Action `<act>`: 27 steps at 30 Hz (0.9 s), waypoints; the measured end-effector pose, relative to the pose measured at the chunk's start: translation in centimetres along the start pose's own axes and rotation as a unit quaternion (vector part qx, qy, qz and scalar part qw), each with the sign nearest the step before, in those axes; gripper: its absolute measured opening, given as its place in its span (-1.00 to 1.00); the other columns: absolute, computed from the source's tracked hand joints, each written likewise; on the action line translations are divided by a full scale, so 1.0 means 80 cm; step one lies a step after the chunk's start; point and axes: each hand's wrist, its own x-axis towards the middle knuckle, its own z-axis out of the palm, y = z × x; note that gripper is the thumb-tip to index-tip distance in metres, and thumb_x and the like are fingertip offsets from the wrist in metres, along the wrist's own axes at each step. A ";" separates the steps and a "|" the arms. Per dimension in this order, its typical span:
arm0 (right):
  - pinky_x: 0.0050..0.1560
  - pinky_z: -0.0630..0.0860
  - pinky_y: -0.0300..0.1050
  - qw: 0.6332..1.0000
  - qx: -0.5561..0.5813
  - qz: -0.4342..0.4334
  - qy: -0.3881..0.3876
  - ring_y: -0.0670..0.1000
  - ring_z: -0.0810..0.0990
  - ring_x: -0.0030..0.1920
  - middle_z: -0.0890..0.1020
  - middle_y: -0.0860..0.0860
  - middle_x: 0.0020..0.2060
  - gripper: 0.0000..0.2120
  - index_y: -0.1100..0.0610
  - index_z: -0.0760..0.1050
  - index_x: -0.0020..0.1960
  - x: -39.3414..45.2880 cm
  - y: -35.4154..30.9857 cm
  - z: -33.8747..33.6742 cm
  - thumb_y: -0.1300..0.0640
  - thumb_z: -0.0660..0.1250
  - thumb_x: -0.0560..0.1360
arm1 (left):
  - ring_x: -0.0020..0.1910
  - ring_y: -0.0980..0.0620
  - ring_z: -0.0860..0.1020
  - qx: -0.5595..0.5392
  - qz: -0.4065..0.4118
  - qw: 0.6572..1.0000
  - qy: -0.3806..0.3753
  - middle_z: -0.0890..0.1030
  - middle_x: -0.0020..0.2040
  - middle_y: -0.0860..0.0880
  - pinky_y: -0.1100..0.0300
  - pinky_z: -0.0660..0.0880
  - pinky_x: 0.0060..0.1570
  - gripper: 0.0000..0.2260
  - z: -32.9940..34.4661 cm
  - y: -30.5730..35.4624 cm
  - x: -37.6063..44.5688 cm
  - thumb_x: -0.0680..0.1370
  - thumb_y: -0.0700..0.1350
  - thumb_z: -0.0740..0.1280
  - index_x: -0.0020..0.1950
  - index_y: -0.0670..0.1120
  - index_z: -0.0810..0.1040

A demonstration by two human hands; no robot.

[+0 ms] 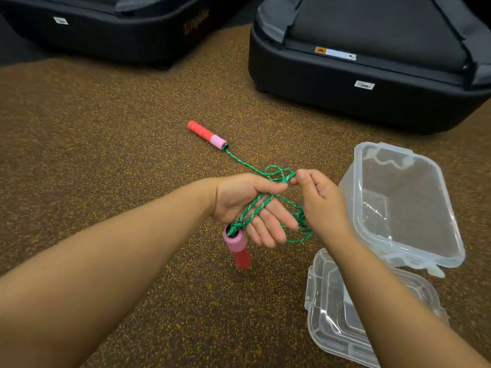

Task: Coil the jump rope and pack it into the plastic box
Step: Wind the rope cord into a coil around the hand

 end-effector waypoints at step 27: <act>-0.34 0.31 -0.10 0.984 -0.078 0.017 -0.160 -0.17 0.41 -0.44 0.49 -0.16 -0.51 -0.73 -0.05 0.51 -0.20 -0.086 0.013 0.022 -0.09 0.14 0.58 | 0.17 -0.17 0.58 -0.271 0.212 0.922 0.176 0.58 0.21 -0.28 -0.01 0.46 0.19 -0.15 -0.015 0.022 0.014 0.49 0.41 -0.15 0.33 -0.28 0.40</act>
